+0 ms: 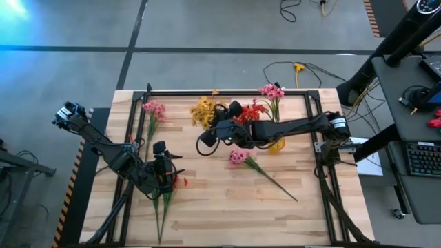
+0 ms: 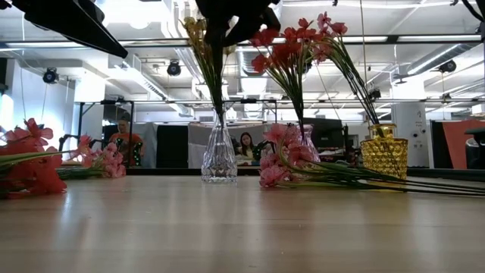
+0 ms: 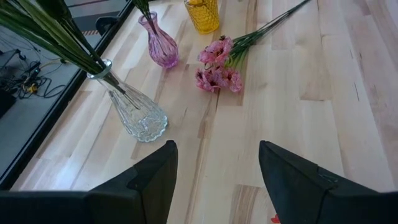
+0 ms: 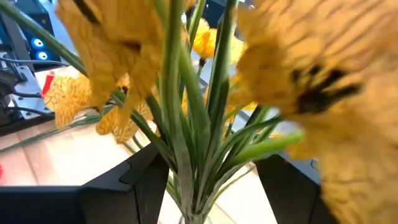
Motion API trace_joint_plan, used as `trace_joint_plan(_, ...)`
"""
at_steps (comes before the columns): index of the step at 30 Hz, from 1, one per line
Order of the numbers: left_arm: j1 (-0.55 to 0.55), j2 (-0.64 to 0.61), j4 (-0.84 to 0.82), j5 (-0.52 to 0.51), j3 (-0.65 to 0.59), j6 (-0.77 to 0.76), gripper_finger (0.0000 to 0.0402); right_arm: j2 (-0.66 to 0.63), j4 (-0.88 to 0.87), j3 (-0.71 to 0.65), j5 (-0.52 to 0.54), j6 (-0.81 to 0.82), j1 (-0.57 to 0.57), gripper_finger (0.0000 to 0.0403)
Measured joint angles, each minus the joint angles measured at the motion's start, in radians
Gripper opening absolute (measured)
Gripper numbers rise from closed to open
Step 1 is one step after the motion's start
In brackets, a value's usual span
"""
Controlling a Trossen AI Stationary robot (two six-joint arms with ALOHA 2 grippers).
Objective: Sort flowers into vase by color
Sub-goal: Put the yellow flowers into the transparent vase
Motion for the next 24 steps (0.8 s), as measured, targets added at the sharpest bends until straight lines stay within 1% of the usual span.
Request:
trace_joint_plan(7, 0.000, 0.000, 0.000, 0.000, 0.000, 0.000, 0.0207, -0.001, -0.102, 0.076, 0.000, -0.006, 0.000, 0.0221)
trace_joint_plan(10, 0.000, 0.000, 0.000, 0.000, 0.000, 0.000, 0.0207, -0.002, -0.108, 0.081, 0.000, -0.006, 0.000, 0.0211)
trace_joint_plan(13, 0.000, 0.000, 0.000, 0.000, 0.000, 0.000, 0.0207, -0.002, -0.111, 0.080, 0.000, -0.004, 0.000, 0.0183)
trace_joint_plan(20, 0.000, 0.000, 0.000, 0.000, 0.000, 0.000, 0.0207, -0.002, -0.114, 0.075, -0.001, -0.001, 0.000, 0.0093)
trace_joint_plan(24, 0.000, 0.000, 0.000, 0.000, 0.000, 0.000, 0.0207, -0.002, -0.113, 0.075, -0.005, -0.005, 0.000, 0.0053)
